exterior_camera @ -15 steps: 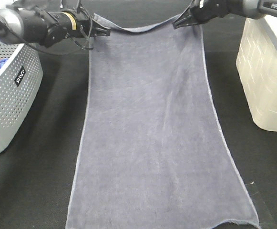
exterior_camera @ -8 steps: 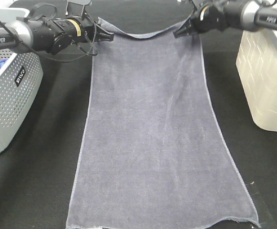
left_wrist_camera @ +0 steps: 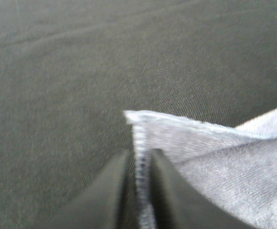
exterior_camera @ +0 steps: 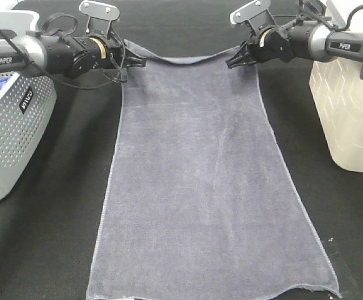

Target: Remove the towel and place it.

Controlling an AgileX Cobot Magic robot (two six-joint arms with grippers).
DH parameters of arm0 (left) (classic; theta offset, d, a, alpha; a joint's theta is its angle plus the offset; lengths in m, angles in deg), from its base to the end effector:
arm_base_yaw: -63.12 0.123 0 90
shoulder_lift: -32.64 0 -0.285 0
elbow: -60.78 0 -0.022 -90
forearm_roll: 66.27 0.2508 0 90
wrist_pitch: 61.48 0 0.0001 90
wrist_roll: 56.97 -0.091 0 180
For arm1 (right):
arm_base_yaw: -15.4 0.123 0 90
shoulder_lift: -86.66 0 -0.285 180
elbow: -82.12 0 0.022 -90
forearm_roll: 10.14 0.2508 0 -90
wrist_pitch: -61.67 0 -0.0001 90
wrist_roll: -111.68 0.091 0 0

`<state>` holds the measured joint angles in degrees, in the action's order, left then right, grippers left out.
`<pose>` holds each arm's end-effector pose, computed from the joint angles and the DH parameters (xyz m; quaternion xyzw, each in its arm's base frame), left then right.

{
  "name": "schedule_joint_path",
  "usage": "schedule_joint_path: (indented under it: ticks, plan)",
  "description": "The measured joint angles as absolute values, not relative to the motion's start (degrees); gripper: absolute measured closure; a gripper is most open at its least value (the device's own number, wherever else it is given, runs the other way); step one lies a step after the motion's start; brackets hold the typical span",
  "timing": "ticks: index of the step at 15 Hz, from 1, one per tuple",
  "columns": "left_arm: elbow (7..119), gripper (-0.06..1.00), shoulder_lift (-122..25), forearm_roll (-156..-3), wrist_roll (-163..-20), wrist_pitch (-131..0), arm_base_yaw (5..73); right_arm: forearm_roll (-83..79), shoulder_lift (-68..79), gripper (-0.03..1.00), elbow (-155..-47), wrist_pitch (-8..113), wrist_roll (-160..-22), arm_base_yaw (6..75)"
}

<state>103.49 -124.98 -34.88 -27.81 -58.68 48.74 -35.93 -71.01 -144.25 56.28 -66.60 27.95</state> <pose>0.5654 -0.1473 0.1109 0.1269 0.8218 -0.0694 0.5511 0.5737 0.1238 0.1205 -0.2556 0.8092 -0.0699 0.5243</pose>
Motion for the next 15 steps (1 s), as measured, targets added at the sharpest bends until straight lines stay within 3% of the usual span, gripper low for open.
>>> schedule_joint_path:
  ticks: [2,4,7,11,15]
  plan:
    - [103.49,0.43,-124.98,-35.33,-27.75,-59.14,48.80,-35.93,-71.01,0.44,-144.25,56.28,-66.60,27.95]
    - [103.49,0.28,-124.98,-36.19,-25.69,-59.14,49.43,-35.93,-71.01,0.33,-144.25,55.94,-66.60,27.95]
    - [103.49,0.27,-124.98,-36.31,-20.13,-59.08,50.57,-35.93,-71.01,0.28,-144.25,54.22,-66.60,27.95]
    - [105.21,0.32,-125.09,-37.17,-9.93,-59.08,51.20,-34.67,-69.12,0.28,-144.25,49.52,-66.60,27.95]
    - [111.05,0.32,-124.12,-36.94,-8.73,-59.08,49.03,-28.82,-62.99,0.28,-144.25,42.59,-66.60,27.95]
